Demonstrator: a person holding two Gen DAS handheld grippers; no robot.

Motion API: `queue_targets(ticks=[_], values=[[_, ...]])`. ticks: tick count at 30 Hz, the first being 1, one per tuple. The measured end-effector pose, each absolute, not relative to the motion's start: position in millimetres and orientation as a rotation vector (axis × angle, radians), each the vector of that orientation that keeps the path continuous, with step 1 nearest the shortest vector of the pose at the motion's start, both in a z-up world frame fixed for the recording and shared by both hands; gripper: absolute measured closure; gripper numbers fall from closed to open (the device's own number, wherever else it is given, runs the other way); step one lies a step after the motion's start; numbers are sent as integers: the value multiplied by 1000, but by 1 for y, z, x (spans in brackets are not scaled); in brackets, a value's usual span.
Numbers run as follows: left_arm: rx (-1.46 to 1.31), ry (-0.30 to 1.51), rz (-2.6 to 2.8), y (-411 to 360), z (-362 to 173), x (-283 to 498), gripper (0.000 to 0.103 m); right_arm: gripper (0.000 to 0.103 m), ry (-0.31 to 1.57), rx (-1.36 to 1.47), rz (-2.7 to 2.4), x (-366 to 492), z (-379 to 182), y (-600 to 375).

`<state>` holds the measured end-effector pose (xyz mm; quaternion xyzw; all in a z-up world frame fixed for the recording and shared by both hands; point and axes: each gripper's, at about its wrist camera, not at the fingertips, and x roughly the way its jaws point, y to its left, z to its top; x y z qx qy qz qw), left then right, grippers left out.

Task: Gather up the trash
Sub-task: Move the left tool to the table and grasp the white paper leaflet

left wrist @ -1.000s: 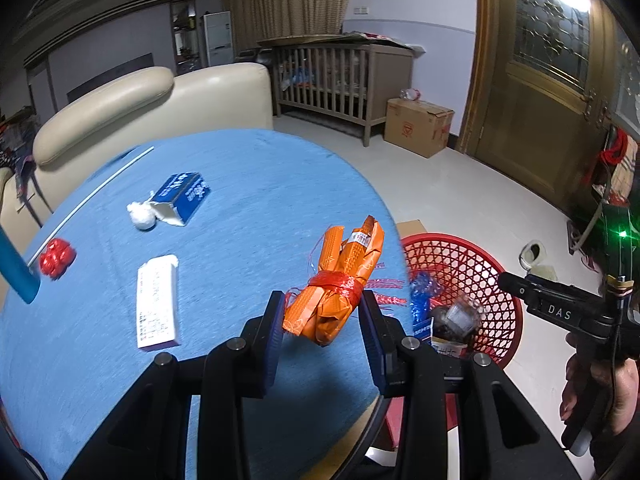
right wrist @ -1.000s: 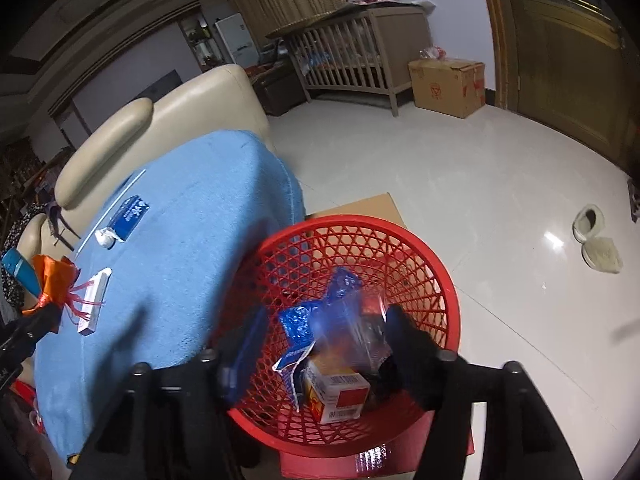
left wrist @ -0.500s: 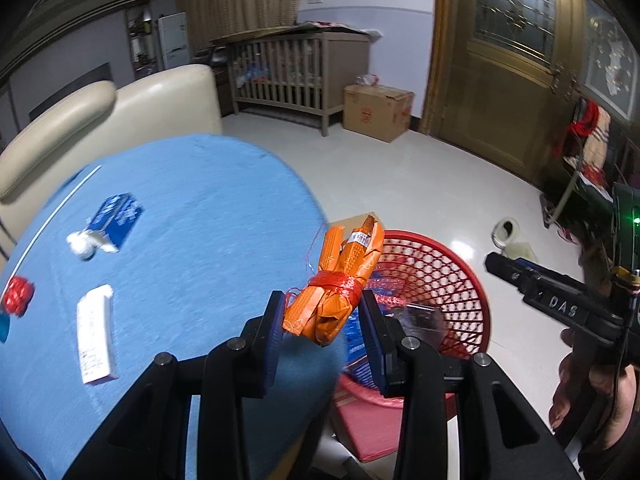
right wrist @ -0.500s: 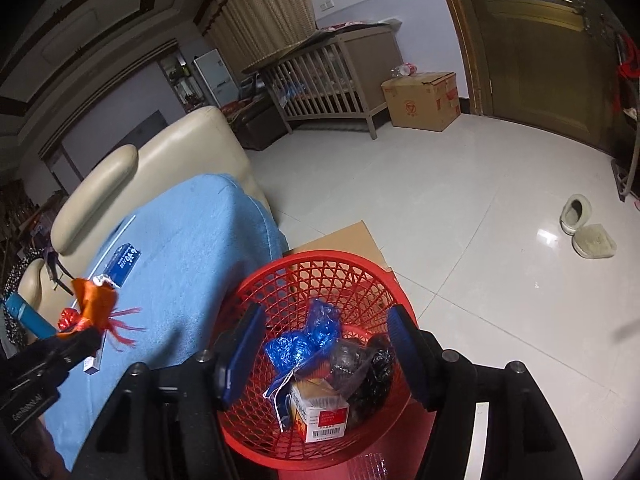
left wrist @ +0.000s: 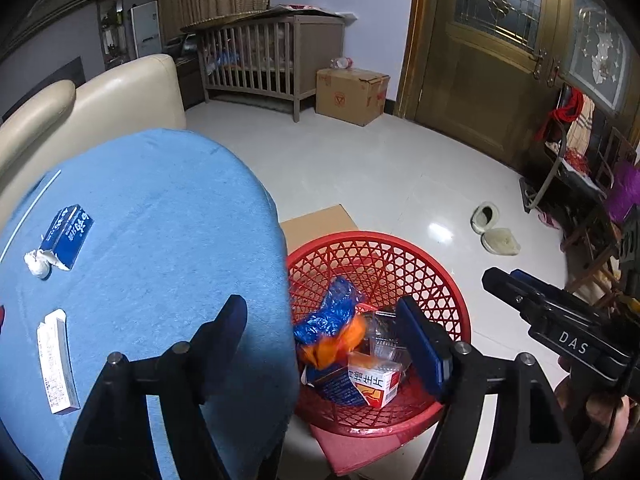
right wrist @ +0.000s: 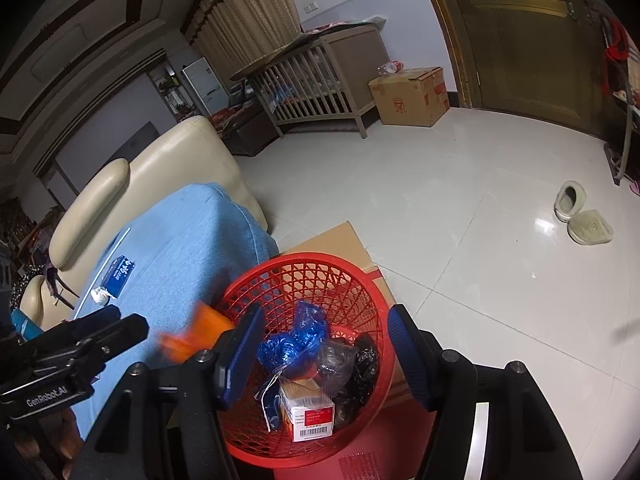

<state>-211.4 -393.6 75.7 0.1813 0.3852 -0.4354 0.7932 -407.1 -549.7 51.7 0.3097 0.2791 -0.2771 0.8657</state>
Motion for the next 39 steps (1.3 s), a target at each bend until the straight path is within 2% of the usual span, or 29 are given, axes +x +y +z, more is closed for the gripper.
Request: queue_targets(ticks=[7, 16, 21, 27, 39], values=[[273, 821, -824, -340, 91, -181, 26, 36, 582, 643, -564, -402, 54, -545], [184, 854, -620, -257, 81, -151, 25, 36, 609, 614, -497, -377, 57, -522], [141, 866, -533, -213, 71, -138, 25, 26, 623, 577, -443, -354, 64, -499], [82, 918, -451, -166, 56, -120, 25, 25, 653, 516, -338, -322, 71, -460], [199, 966, -426, -192, 29, -71, 23, 25, 668, 428, -231, -296, 87, -416]])
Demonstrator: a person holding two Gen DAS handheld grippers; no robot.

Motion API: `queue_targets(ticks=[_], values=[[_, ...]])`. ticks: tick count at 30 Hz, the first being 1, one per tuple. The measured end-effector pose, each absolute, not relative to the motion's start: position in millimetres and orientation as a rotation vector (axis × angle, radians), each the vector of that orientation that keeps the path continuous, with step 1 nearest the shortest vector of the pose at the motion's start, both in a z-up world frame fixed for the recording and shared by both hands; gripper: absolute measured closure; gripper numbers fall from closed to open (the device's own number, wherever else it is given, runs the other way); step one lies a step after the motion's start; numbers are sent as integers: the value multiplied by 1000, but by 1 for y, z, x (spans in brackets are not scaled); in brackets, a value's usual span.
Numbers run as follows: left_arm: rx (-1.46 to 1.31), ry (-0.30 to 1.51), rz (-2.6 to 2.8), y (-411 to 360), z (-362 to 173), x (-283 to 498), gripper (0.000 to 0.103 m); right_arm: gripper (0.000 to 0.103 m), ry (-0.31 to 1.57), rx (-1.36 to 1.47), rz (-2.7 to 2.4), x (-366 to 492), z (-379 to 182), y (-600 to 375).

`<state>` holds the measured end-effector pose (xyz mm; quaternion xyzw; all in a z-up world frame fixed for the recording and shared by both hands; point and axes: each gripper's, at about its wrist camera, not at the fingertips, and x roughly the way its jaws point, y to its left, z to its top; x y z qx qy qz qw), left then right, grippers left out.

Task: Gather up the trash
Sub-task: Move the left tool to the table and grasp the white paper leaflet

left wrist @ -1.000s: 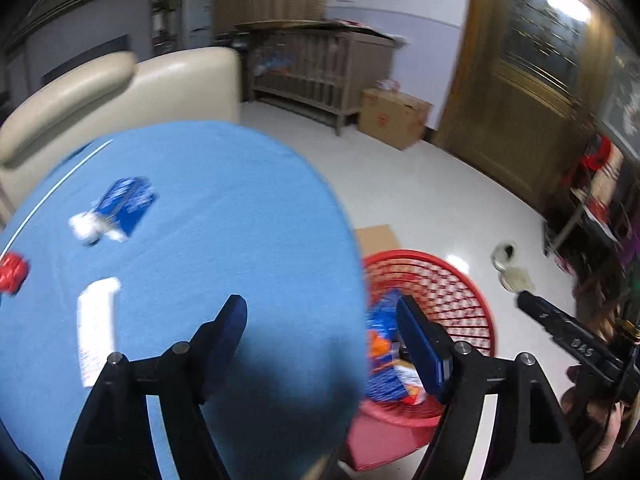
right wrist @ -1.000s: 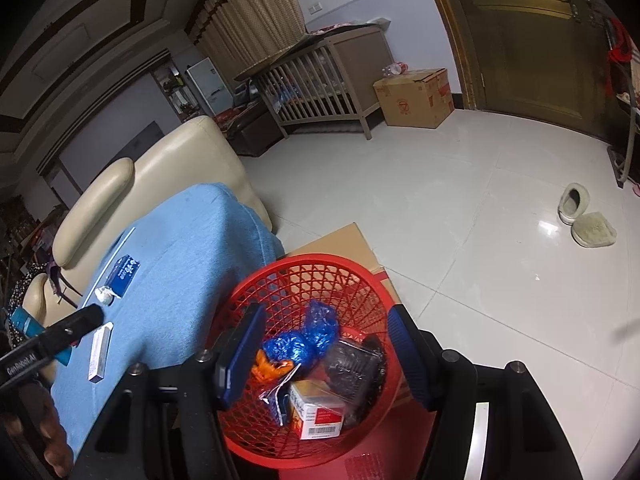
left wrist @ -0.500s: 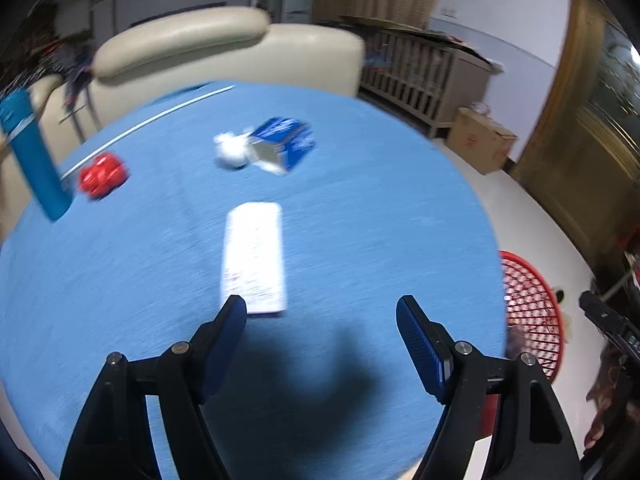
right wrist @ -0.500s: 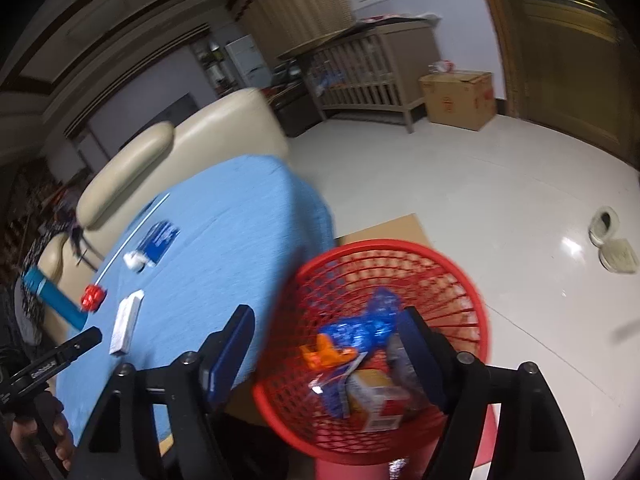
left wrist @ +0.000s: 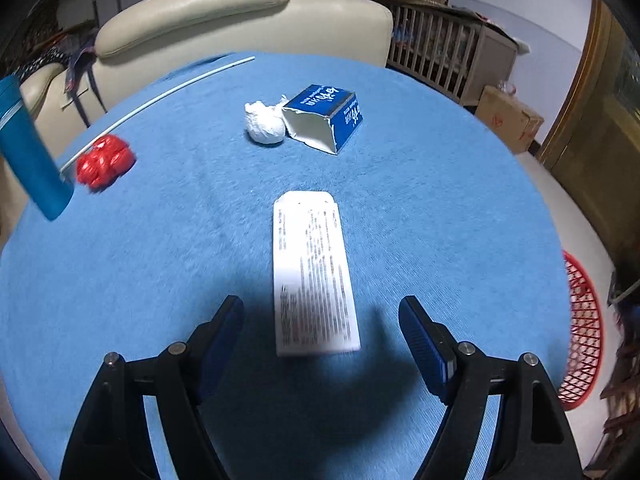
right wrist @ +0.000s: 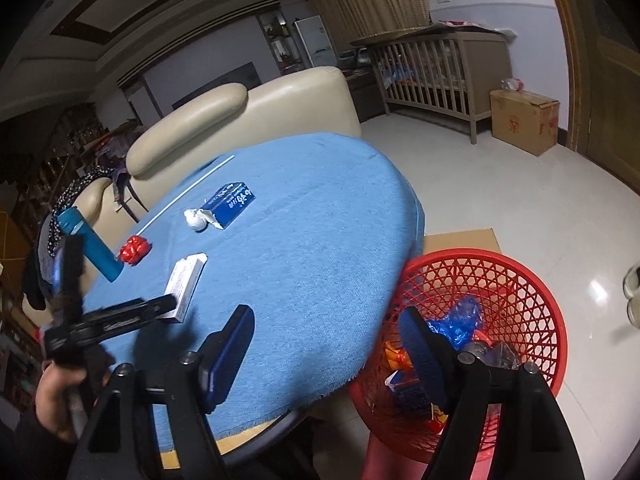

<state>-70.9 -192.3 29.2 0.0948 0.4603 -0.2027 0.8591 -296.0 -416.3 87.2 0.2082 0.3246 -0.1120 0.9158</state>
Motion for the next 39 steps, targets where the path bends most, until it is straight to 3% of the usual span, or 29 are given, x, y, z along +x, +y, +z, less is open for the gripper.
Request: queue_targets(ticks=[3, 5, 22, 39], values=[[221, 975, -388, -194, 19, -62, 27, 25, 674, 432, -240, -298, 87, -419], [226, 1008, -387, -193, 11, -56, 56, 25, 674, 435, -246, -299, 87, -422], [170, 936, -248, -107, 28, -81, 56, 25, 715, 409, -125, -253, 84, -390], [108, 963, -177, -67, 9, -87, 56, 25, 797, 392, 73, -91, 92, -323]])
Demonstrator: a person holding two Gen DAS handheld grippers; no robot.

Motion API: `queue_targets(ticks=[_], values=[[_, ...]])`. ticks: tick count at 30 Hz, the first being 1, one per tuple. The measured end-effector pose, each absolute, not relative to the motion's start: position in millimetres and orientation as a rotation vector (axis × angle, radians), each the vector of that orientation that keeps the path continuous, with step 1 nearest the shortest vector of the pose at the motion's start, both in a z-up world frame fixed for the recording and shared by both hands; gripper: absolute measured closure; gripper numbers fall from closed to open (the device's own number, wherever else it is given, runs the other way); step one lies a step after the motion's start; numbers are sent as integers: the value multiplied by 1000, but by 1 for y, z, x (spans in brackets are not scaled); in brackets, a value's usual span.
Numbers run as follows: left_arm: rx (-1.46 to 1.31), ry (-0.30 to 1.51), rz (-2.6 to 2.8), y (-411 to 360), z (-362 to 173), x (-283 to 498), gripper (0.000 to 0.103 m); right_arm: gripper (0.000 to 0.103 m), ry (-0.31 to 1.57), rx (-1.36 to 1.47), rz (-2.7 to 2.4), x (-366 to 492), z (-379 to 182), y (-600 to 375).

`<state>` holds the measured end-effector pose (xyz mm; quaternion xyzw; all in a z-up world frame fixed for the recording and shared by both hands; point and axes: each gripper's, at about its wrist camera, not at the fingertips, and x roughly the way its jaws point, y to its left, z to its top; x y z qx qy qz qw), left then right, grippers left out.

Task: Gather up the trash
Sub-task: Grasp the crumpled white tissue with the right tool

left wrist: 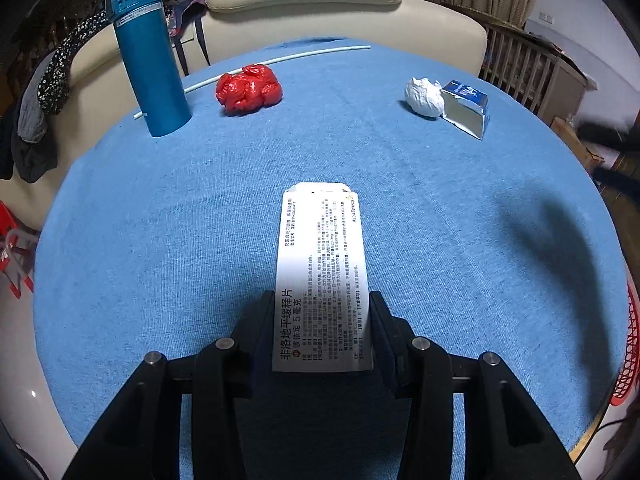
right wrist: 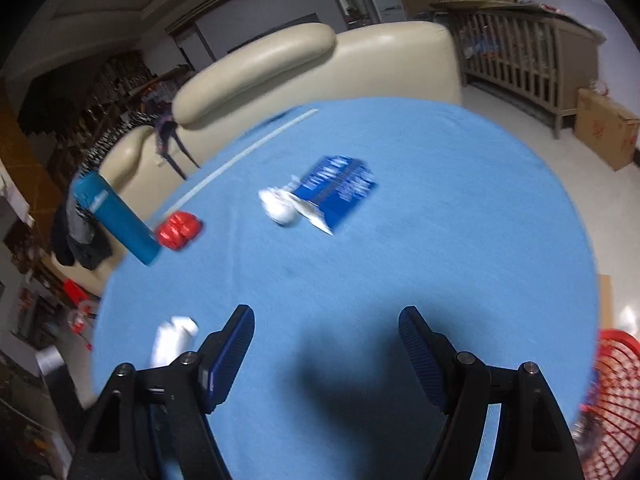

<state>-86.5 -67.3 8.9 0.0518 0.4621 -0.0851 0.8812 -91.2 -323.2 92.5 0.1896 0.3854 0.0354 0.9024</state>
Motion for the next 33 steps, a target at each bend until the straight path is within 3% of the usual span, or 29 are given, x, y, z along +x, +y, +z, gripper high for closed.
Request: queue_targets(ticks=[11, 15, 18, 20, 21, 33], values=[[108, 953, -195, -65, 7, -88, 56, 27, 783, -39, 96, 47, 86, -222], [108, 945, -198, -65, 6, -89, 56, 42, 826, -216, 54, 80, 66, -204], [108, 942, -201, -65, 6, -88, 56, 65, 915, -294, 24, 97, 40, -199], [110, 942, -202, -65, 6, -89, 56, 72, 907, -315, 8, 95, 37, -200], [110, 942, -203, -65, 6, -89, 56, 80, 902, -285, 11, 93, 41, -204], [99, 967, -175, -66, 7, -86, 56, 80, 857, 17, 135, -2, 72, -238]])
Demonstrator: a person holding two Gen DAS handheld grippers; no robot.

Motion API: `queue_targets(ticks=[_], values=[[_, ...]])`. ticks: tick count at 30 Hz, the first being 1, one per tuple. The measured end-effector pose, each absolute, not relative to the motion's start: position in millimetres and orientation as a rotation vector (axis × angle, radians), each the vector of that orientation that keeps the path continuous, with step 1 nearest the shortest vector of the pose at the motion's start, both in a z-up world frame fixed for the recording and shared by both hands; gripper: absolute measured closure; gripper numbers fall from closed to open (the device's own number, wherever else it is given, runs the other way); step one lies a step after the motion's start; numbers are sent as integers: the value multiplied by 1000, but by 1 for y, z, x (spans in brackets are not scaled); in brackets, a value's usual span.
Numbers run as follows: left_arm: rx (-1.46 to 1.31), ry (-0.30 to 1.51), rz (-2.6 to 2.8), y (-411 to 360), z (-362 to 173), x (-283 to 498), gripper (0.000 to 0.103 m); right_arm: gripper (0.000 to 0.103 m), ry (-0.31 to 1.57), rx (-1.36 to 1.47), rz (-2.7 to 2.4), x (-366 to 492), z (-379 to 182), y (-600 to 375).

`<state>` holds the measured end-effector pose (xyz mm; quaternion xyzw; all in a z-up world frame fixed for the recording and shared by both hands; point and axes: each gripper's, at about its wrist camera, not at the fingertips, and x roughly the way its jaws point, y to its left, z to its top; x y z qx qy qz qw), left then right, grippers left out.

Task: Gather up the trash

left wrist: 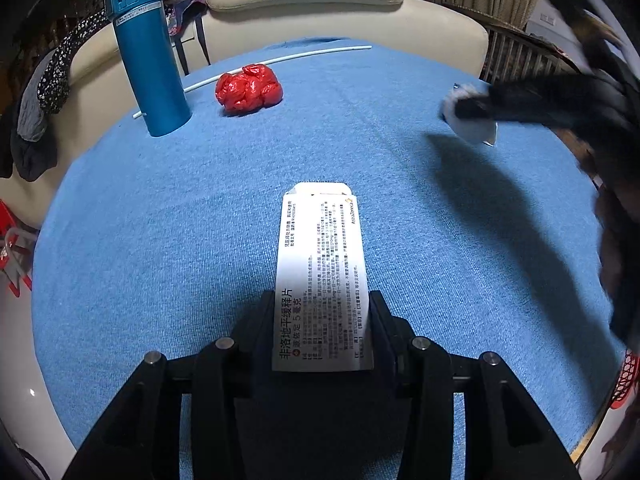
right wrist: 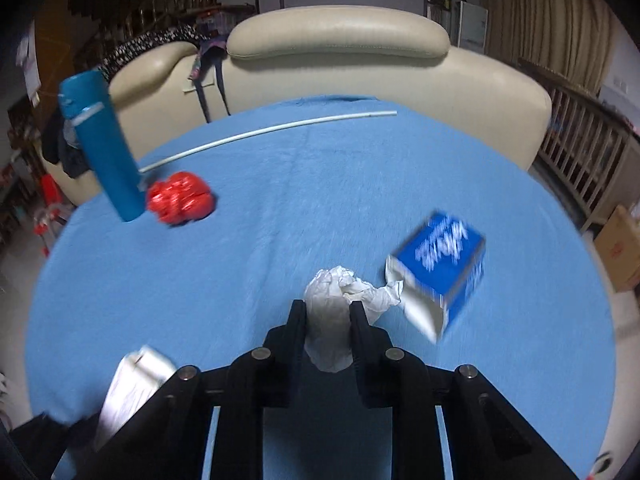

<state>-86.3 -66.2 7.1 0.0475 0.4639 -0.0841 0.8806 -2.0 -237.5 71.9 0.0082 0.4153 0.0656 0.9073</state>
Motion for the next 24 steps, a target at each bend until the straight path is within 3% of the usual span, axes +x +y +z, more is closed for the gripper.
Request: queue_targets(ticks=[14, 24], values=[[101, 1001, -153, -72, 11, -89, 56, 80, 858, 222, 168, -118, 59, -260], [120, 1005, -159, -79, 12, -100, 56, 80, 843, 285, 164, -150, 58, -266]])
